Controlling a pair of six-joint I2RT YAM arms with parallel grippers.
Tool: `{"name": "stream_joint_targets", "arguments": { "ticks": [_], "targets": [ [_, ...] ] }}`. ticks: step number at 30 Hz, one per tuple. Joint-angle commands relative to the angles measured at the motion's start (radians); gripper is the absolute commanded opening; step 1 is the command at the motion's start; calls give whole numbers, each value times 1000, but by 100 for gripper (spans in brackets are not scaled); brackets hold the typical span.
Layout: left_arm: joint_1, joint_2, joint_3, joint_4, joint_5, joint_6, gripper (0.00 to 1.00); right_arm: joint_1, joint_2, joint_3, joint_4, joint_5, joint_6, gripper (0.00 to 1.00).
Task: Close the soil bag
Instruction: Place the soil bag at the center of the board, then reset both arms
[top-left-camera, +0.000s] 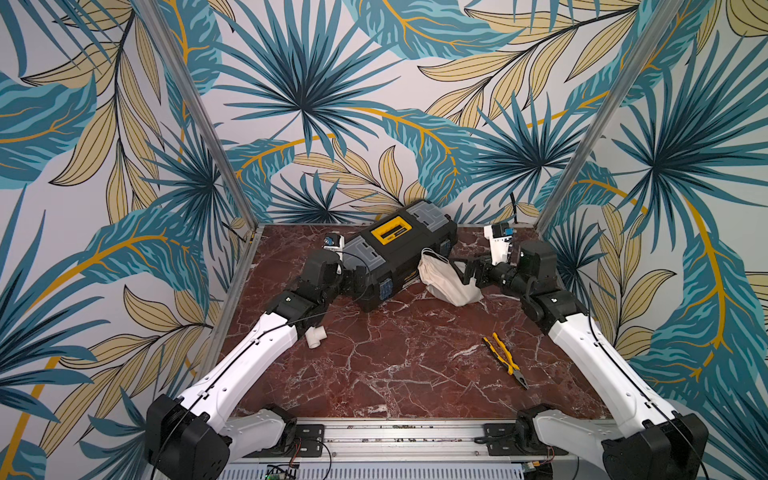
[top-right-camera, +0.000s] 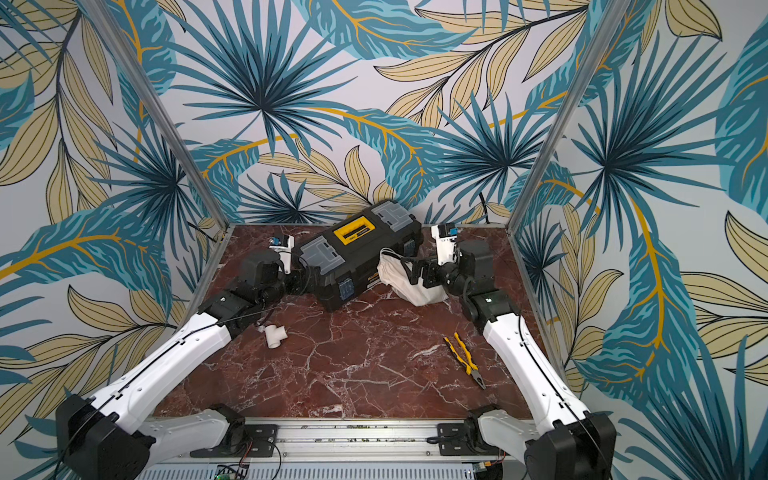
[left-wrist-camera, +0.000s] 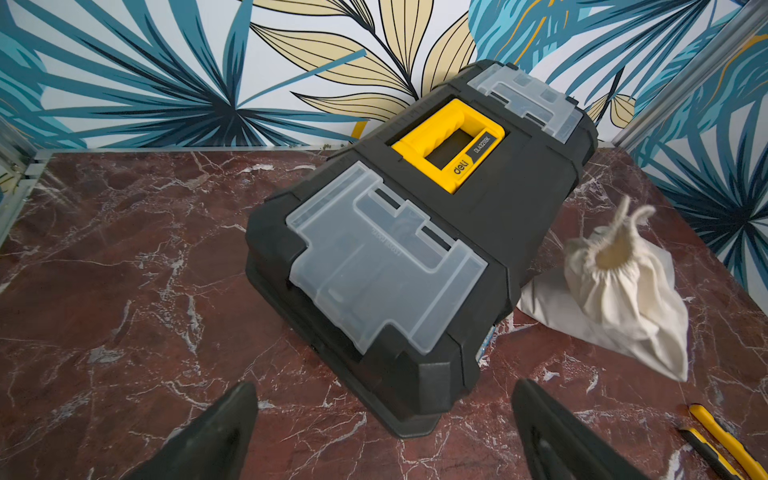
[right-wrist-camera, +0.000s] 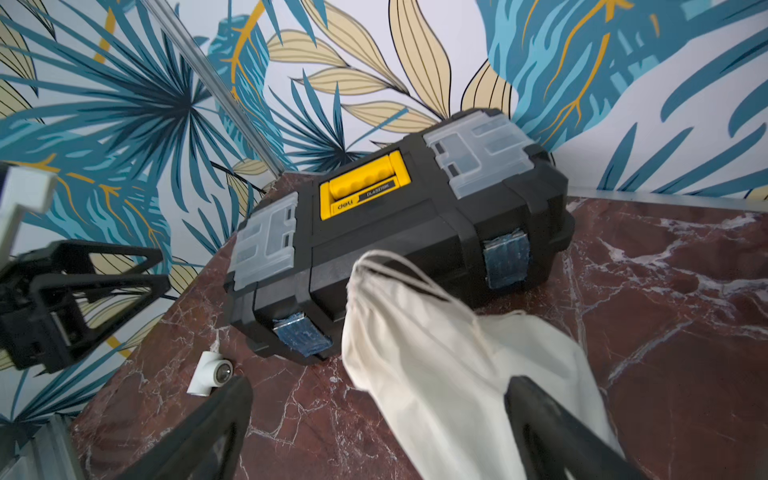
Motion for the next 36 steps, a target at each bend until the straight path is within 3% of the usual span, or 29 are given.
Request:
{"name": "stream_joint_targets", "arguments": {
  "ticks": [1, 8, 18, 28, 36],
  "targets": [
    [31, 4, 10, 40, 44, -19, 100, -69, -3, 27, -7, -42, -12, 99],
    [118, -53, -55, 66, 90, -24, 100, -234, 37, 14, 132, -35, 26, 99],
    [253, -170, -178, 142, 131, 20, 100, -368, 93, -141, 388, 55, 49, 99],
    [380, -192, -244, 219, 165, 87, 100, -399, 147, -259, 592, 197, -30, 99],
    [442, -90, -362, 502, 224, 152, 100, -399, 206, -493, 857, 283, -120, 99]
  ]
}}
